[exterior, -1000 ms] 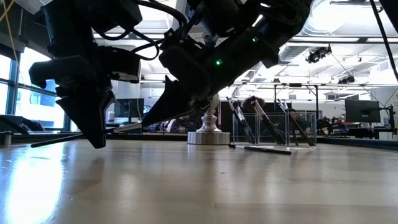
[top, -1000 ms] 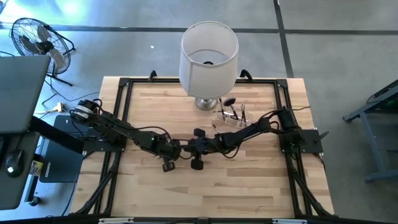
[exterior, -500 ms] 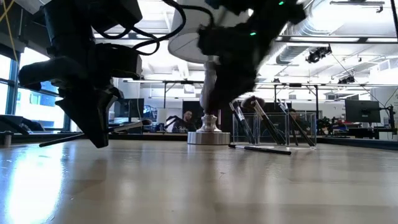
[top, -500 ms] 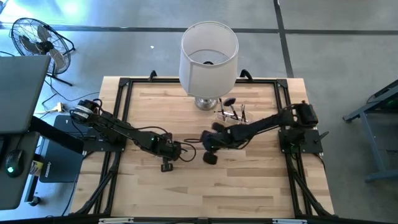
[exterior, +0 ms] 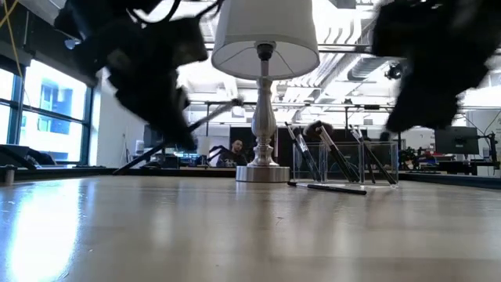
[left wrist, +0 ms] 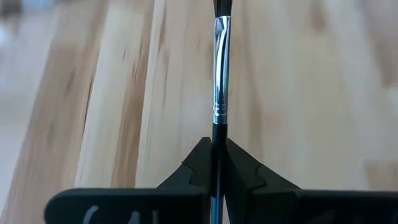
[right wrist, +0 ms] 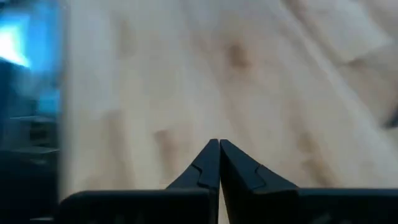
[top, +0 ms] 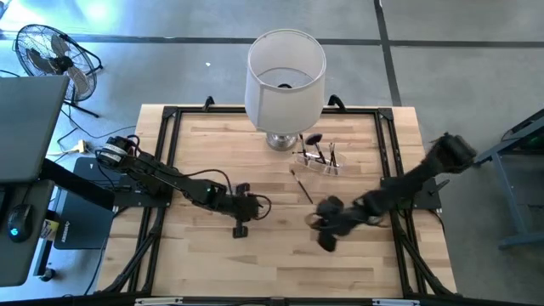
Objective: Put items in baskets/containers
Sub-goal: Put the eyeshadow brush into the transparent organizer
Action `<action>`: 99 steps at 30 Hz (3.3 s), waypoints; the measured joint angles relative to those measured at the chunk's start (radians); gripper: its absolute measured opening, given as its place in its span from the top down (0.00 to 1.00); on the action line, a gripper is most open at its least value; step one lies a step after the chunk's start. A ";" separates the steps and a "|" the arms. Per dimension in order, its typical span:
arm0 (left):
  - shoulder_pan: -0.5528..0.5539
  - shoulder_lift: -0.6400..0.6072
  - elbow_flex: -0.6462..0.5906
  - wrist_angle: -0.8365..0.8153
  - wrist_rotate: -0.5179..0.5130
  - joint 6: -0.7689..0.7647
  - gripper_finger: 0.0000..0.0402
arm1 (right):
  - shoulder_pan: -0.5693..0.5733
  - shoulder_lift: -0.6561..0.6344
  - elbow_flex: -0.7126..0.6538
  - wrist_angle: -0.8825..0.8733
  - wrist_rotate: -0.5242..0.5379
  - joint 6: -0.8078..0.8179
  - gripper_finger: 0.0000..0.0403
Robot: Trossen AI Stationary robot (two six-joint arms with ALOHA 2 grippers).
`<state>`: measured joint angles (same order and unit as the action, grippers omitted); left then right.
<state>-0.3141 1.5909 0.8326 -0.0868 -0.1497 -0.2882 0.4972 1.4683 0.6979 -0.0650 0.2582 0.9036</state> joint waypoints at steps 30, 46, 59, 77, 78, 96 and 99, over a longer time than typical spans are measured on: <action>0.192 0.501 0.288 0.846 -0.341 -0.258 0.97 | 0.224 -0.534 -0.635 0.448 -0.029 -0.065 0.99; 0.322 0.508 0.283 0.906 -0.584 -0.420 0.97 | 0.224 -0.534 -0.635 0.512 -0.069 -0.120 1.00; 0.331 0.507 0.284 1.153 -0.642 -0.208 0.97 | 0.223 -0.534 -0.634 0.512 -0.022 -0.122 0.99; 0.389 0.507 0.323 1.158 -0.557 -0.155 0.97 | 0.223 -0.533 -0.634 0.511 -0.024 -0.128 1.00; 0.390 0.518 0.341 1.156 -0.552 -0.135 0.97 | 0.224 -0.533 -0.634 0.511 -0.025 -0.128 1.00; 0.406 0.616 0.513 0.916 -0.485 -0.105 0.97 | 0.224 -0.533 -0.634 0.534 -0.111 -0.153 1.00; 0.405 0.610 0.517 0.913 -0.492 -0.105 0.97 | 0.223 -0.533 -0.634 0.534 -0.112 -0.153 1.00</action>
<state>0.0910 2.2013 1.3499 0.8261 -0.6418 -0.3931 0.7204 0.9348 0.0643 0.4686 0.1467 0.7502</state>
